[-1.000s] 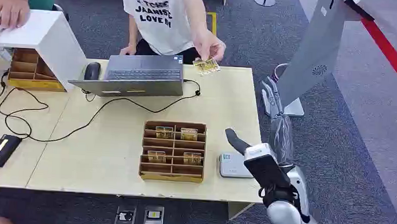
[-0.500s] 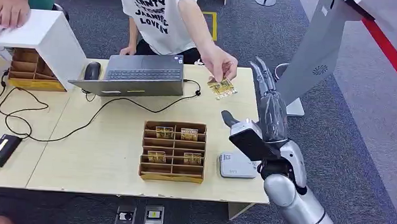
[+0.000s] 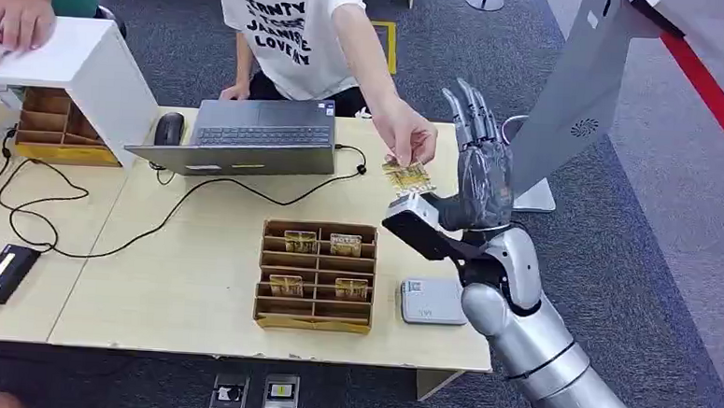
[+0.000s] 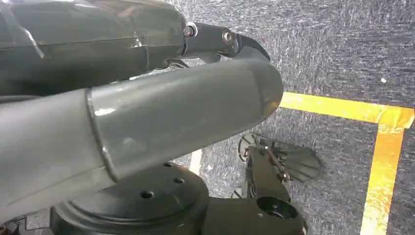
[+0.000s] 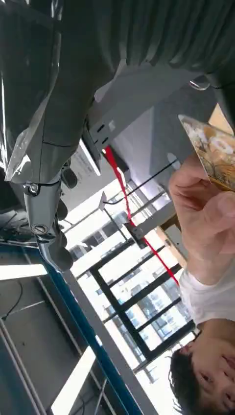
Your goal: Pass the card to the sensor for recognition and then transmit it.
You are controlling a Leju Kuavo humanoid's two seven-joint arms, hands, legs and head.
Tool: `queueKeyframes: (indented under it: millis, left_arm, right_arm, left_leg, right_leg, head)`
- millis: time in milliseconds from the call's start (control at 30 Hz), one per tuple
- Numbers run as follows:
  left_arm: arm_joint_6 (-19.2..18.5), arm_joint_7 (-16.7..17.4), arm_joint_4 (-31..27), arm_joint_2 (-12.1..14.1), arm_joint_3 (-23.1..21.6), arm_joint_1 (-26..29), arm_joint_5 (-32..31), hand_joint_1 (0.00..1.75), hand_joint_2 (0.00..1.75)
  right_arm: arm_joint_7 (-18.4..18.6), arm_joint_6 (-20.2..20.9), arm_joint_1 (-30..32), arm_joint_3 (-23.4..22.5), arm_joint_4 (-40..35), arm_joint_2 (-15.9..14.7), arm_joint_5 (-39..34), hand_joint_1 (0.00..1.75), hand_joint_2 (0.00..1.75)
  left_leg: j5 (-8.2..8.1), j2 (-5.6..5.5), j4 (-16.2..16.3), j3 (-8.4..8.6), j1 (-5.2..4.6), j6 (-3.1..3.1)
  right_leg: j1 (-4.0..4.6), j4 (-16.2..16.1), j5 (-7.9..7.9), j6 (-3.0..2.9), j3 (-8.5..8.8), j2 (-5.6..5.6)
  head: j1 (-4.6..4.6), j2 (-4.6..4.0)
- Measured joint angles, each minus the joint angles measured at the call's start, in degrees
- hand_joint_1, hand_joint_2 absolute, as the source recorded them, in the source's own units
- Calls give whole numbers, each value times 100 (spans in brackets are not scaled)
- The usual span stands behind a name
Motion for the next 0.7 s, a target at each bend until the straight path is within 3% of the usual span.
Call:
queueKeyframes:
  millis: [700]
  left_arm:
    - [68,68,0,-7,0,1,-17,0,0]
  right_arm:
    - [41,-159,-130,103,724,243,784,0,175]
  left_leg:
    - [0,1,0,2,0,0]
  right_leg:
    - [0,0,0,0,-2,6]
  head:
    - [0,0]
